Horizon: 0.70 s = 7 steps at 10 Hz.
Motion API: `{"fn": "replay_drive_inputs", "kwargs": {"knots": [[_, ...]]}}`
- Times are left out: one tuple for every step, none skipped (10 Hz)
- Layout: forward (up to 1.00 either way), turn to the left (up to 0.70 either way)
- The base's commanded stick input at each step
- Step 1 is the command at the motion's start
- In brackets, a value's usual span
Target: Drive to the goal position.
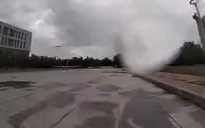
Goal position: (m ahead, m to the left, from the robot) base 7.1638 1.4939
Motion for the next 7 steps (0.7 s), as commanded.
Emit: {"fn": "replay_drive_inputs", "kwargs": {"knots": [[0.70, 0.00], [0.70, 0.00], [0.70, 0.00], [0.70, 0.00], [0.70, 0.00], [0.70, 0.00], [0.70, 0.00]]}}
